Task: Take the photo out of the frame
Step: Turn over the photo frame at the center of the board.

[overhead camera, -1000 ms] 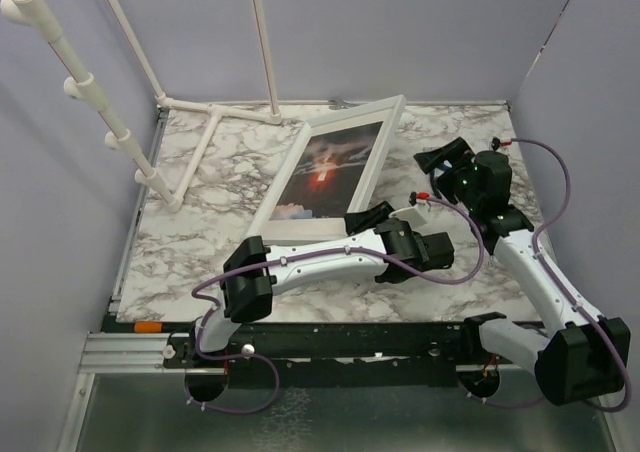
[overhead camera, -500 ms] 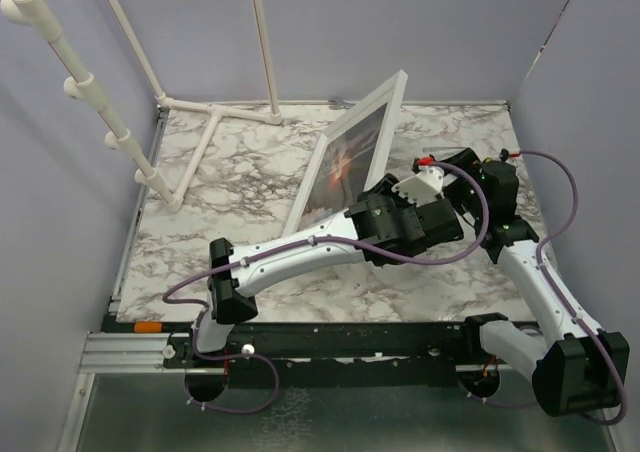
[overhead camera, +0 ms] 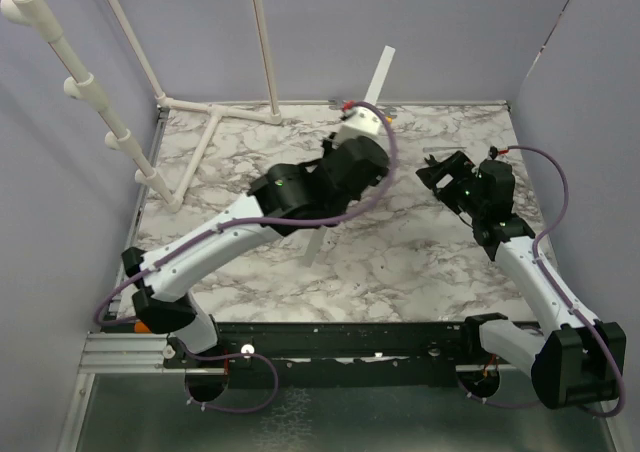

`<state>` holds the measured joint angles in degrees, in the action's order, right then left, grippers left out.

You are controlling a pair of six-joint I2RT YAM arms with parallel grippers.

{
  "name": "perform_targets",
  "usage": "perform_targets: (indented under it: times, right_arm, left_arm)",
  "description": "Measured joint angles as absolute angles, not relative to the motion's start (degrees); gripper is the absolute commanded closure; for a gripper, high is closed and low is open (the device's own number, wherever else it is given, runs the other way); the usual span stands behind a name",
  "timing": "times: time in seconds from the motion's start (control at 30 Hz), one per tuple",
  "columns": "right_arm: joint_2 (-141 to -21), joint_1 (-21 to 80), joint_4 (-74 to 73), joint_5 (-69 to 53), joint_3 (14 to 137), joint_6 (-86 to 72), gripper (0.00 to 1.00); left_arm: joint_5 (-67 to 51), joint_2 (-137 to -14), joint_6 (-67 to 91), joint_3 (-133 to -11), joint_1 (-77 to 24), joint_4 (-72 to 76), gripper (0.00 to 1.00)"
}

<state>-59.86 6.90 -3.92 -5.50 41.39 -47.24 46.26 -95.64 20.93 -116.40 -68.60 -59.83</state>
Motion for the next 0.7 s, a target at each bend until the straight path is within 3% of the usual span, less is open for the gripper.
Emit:
perform_targets:
  times: [0.23,0.7]
  right_arm:
    - [-64.4,6.9,-2.0,-11.4,39.1,-45.7,0.17]
    - [-71.9,6.9,3.1,-18.7,36.9,-44.0,0.24]
  left_arm:
    - [31.2,-79.4,24.9,-98.4,-53.0,-47.0,1.00]
    - [11.9,-65.8,33.5,-72.6,-37.6,-27.0,1.00]
